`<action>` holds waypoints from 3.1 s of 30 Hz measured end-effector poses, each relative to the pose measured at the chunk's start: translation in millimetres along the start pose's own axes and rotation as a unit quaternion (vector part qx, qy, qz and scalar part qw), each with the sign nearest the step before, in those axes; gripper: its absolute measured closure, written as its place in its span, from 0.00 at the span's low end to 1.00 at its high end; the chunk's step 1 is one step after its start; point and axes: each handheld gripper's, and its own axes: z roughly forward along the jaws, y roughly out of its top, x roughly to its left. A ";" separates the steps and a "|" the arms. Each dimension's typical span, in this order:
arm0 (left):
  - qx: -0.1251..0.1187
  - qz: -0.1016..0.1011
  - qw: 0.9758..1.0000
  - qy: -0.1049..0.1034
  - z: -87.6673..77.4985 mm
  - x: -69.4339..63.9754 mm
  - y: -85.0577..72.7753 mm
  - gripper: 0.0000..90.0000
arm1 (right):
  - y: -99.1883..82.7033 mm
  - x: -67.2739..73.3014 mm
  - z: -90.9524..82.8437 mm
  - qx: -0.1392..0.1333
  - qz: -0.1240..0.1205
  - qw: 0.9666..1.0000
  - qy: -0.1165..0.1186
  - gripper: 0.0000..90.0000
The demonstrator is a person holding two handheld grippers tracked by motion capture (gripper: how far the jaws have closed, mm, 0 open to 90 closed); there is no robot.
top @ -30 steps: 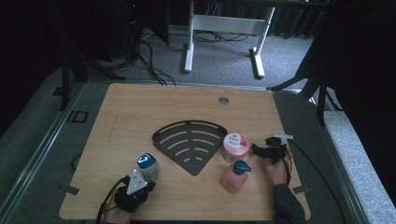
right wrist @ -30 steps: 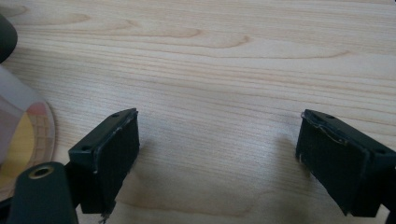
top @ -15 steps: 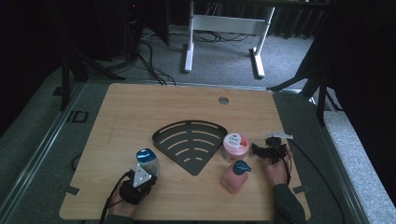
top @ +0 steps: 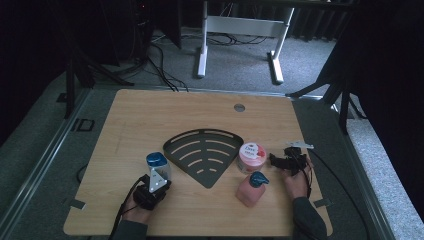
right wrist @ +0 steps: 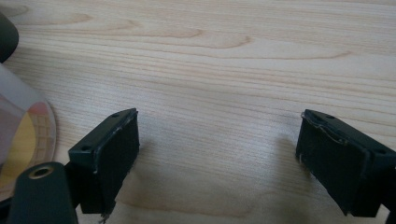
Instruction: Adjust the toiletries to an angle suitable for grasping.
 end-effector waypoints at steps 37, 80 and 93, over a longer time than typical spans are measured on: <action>0.018 0.038 0.999 0.026 40.8 27.7 30.8 1.00 | 0.0 0.0 0.0 0.000 -0.001 1.000 0.001 0.15; 0.017 0.002 1.000 0.000 19.6 17.5 11.9 0.86 | -21.0 17.2 -51.8 0.030 -0.018 0.993 0.110 0.98; 0.019 -0.005 1.000 -0.002 22.4 17.3 9.2 0.84 | -39.8 49.6 -73.8 0.041 -0.091 0.988 0.120 0.95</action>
